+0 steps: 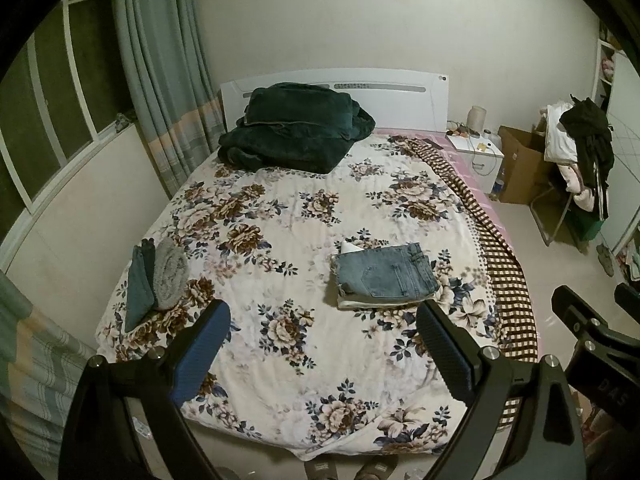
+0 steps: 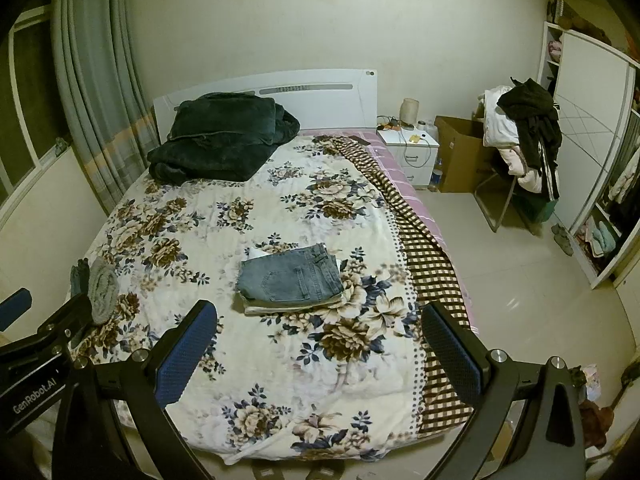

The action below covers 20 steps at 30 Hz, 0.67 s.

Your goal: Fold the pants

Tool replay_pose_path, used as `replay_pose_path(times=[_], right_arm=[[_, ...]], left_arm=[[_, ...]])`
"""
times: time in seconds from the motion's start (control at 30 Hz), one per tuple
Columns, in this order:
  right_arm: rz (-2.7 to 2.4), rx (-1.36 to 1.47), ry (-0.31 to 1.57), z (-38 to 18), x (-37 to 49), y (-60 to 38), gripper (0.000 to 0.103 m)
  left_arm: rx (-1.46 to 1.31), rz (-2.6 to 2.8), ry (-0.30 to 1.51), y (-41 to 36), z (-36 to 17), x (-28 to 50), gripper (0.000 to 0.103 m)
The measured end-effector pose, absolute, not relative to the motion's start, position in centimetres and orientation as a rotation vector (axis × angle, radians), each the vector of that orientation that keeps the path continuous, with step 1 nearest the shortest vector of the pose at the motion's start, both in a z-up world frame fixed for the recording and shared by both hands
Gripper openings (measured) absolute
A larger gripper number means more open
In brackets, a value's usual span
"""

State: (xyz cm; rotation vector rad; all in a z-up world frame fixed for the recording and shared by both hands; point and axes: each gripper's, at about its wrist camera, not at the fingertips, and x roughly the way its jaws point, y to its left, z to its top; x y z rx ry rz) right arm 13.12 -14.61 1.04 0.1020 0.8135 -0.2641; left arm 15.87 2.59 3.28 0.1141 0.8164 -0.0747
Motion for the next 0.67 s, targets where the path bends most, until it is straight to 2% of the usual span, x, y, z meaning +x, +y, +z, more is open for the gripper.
replay_pose_path(times=[0.1, 0.67], right_arm=[[-0.26, 0.1, 0.816, 1.1, 13.2, -14.5, 0.103], [-0.271, 0.103, 0.837, 1.1, 13.1, -14.4, 0.103]], left_arm=[[0.114, -0.075, 0.816, 2.6, 3.3, 15.8, 0.103], [0.116, -0.075, 0.786, 2.1, 4.3, 15.6, 0.103]])
